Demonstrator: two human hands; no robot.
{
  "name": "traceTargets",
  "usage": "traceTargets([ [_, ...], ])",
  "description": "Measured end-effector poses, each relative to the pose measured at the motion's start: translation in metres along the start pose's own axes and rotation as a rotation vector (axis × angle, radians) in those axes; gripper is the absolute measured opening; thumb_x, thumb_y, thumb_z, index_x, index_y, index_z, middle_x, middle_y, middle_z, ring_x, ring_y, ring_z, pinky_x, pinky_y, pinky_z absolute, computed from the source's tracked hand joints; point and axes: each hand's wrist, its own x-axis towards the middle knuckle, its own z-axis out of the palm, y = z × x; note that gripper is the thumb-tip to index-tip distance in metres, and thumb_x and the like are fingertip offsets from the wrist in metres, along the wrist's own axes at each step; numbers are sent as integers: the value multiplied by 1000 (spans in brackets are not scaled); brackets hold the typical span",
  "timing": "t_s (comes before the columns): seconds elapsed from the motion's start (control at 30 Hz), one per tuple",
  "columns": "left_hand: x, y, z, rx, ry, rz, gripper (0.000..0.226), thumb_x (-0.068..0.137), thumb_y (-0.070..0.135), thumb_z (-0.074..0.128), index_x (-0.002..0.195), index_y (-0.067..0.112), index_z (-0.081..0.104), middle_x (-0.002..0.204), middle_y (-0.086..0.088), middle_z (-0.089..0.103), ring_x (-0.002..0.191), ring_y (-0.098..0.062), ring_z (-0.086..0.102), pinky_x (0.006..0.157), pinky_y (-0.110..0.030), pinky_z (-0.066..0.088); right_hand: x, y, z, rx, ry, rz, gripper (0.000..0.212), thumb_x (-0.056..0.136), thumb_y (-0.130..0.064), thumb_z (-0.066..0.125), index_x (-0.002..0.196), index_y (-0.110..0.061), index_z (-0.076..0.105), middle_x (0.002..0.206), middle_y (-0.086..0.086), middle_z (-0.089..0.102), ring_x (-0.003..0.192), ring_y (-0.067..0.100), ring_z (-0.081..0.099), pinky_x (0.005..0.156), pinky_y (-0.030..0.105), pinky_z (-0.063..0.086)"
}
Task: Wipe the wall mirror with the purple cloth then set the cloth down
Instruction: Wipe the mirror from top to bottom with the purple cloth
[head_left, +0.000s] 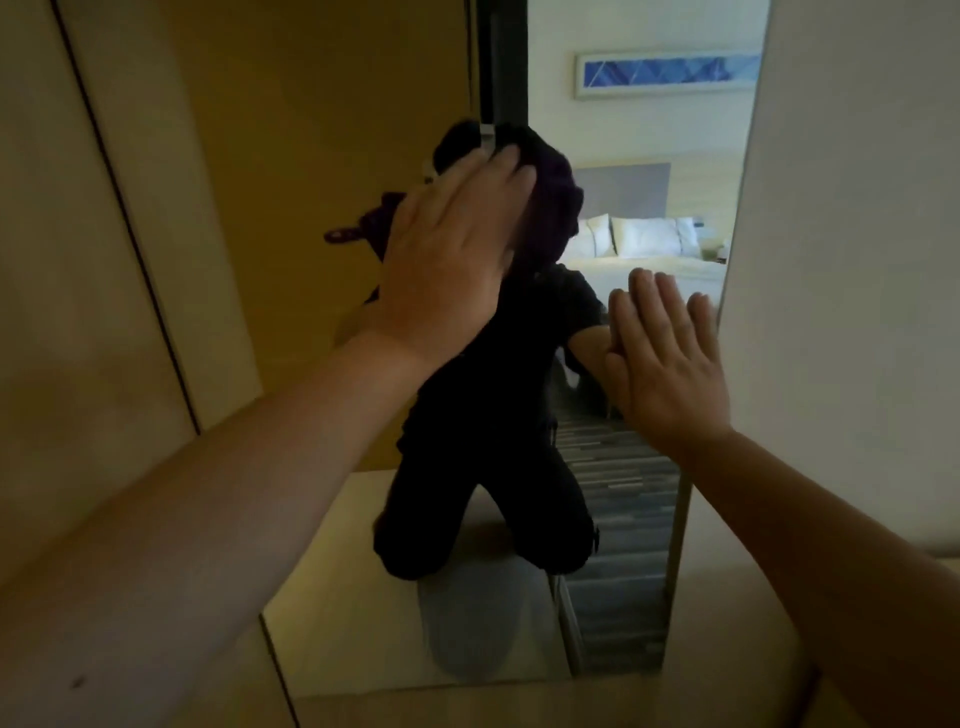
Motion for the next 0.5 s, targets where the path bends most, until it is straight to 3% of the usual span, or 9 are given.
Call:
traceTargets([
  [0.13,-17,8,26,156,-85,62,47,101,20,48,147,10,44,153,-11,43,143,-30,36,118,-45,24,-1,1,7,26,70,-17,56,106,-35,28,154,-11,17,162,13,14,152,30,6,122,53,5],
  [0.23,-75,29,40,115,-28,140,43,102,16,45,144,11,49,149,-10,48,141,-30,40,114,-46,34,-2,2,10,29,108,-33,55,106,-35,29,154,-10,19,161,12,14,152,29,7,122,53,7],
  [0.4,-219,70,53,125,-254,273,47,102,18,36,149,19,44,153,-3,43,146,-26,33,112,-43,32,-2,1,10,8,94,-4,56,106,-34,30,155,-9,24,162,10,11,152,26,2,122,52,6],
  [0.5,-240,80,55,107,-294,225,45,106,20,32,149,22,43,153,1,43,143,-23,37,112,-41,32,-1,-1,6,-15,76,6,56,105,-34,30,155,-9,24,162,10,10,152,25,1,122,51,5],
])
